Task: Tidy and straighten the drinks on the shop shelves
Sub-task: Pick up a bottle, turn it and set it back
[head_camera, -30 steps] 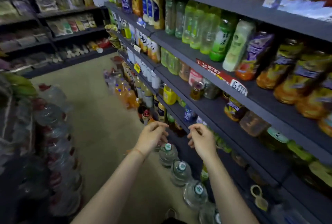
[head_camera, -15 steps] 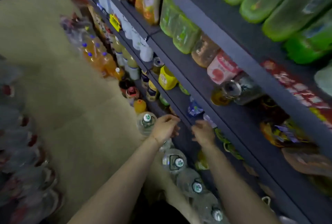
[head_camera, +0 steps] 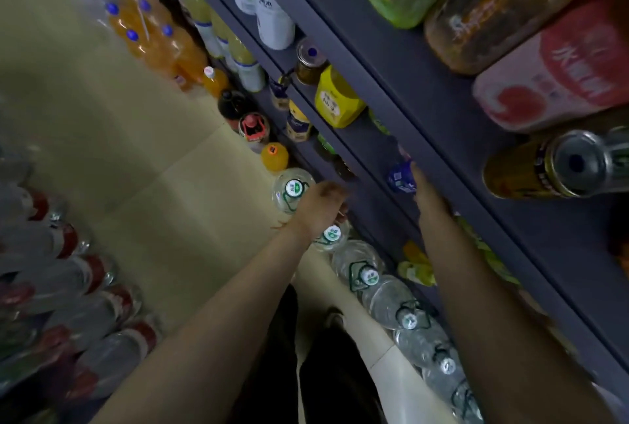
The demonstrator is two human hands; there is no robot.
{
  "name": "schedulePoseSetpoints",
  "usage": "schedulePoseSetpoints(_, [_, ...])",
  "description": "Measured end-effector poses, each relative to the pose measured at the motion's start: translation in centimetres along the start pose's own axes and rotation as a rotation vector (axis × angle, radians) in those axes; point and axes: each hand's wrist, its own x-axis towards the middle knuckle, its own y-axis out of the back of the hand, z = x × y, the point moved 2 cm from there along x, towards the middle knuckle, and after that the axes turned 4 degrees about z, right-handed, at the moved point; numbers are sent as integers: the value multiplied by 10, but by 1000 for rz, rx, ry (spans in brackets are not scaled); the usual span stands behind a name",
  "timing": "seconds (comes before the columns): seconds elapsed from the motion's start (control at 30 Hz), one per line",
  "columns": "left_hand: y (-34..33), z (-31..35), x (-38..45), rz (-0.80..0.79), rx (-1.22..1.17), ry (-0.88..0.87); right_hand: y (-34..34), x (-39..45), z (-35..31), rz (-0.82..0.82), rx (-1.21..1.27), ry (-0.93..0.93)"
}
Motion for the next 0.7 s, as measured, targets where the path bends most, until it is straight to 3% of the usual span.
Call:
schedulePoseSetpoints(0.1, [1, -3, -1, -7, 45, -8, -6, 0, 2, 15, 111, -40])
schedulePoseSetpoints(0.17, [-1, -7, -4, 5, 107, -45, -9, -15, 0, 157, 123, 21])
schedulePoseSetpoints(0.23, [-3, -13, -6, 19, 344, -187, -12, -26, 5, 244, 201, 78])
schedulePoseSetpoints(0.33, [-3, -21, -17, 7, 867, -368, -22, -48, 29, 106, 196, 116])
schedulePoseSetpoints(0.4, [1, -22, -34, 29, 972, -403, -19, -63, 41, 9, 167, 127])
schedulePoseSetpoints(0.5, [3, -19, -65, -42, 909, -470, -1, -90, 47, -151, 179, 189])
schedulePoseSetpoints(0.6, [-5, -23, -105, -100, 689, -448, 28, -123, 45, -243, 85, 287])
schedulePoseSetpoints(0.7, [-19, -39, -151, -159, 193, -295, 60, -161, 46, -370, -27, 317])
